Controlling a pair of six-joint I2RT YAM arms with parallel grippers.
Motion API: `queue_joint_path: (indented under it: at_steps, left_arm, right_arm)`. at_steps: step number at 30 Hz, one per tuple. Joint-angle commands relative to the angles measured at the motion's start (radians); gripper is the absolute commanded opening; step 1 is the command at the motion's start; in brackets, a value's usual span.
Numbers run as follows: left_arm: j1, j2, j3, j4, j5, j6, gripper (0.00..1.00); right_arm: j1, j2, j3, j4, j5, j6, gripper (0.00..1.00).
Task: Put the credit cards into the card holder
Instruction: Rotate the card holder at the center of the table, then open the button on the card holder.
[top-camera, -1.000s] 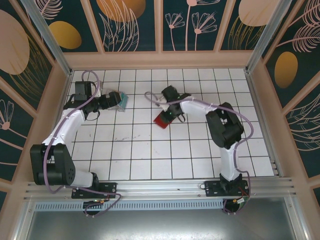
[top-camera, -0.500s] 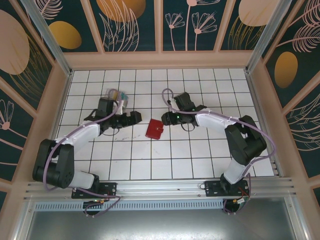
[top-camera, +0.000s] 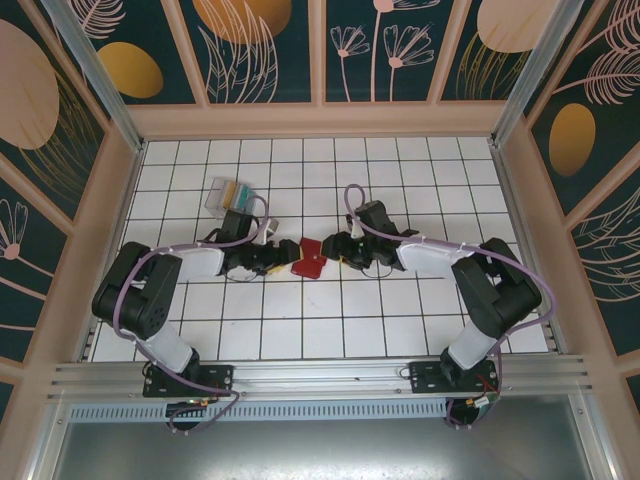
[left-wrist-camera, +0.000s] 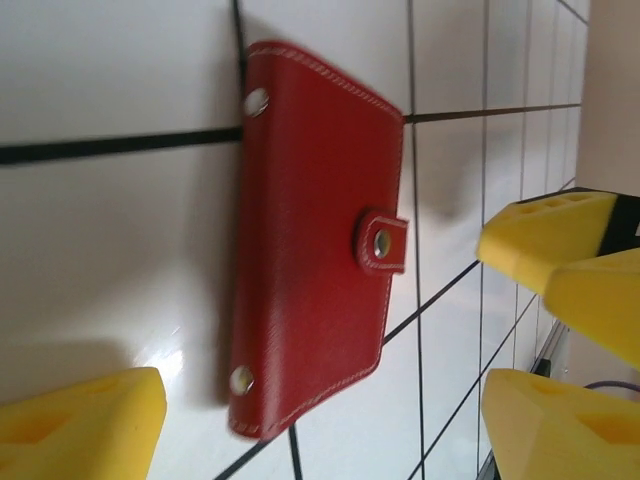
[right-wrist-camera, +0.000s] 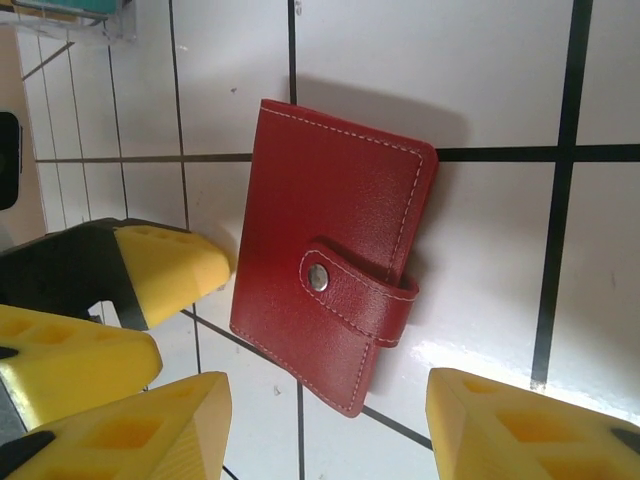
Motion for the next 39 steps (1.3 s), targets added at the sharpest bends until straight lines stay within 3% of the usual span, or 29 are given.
queue_joint_path:
  at_steps: [1,10,14,21,22,25,28,32,39]
  left_arm:
    - [-0.042,0.063,0.029,0.058,0.042,-0.025,0.79]
    - [-0.183,0.068,0.032,0.154,0.110,-0.121,0.79]
    - [-0.201,0.068,0.029,0.195,0.061,-0.165,0.79]
    - [-0.192,-0.032,0.035,0.054,-0.106,-0.133,0.78]
    - [-0.186,-0.040,0.035,0.033,-0.125,-0.137,0.75]
    - [-0.161,-0.044,0.023,0.023,-0.154,-0.155,0.49]
    - [-0.137,-0.030,0.037,0.000,-0.174,-0.156,0.33]
    - [-0.135,-0.017,0.079,-0.072,-0.278,-0.139,0.30]
    - [-0.135,0.016,0.093,-0.065,-0.321,-0.157,0.32]
  right_arm:
    - [-0.014,0.019,0.007,0.037,-0.020,0.038,0.55]
    - [-0.103,-0.024,0.000,-0.025,0.026,0.044,0.55]
    - [-0.150,-0.022,0.013,-0.075,0.035,0.002,0.54]
    - [-0.133,-0.020,0.085,-0.234,0.105,-0.247,0.54]
    - [-0.118,-0.014,0.101,-0.251,0.111,-0.292,0.54]
    - [-0.056,0.018,0.158,-0.314,0.181,-0.388,0.54]
    - [0.014,0.058,0.196,-0.342,0.266,-0.411,0.54]
    - [0.088,0.103,0.240,-0.348,0.359,-0.434,0.50]
    - [0.147,0.194,0.327,-0.373,0.435,-0.508,0.40]
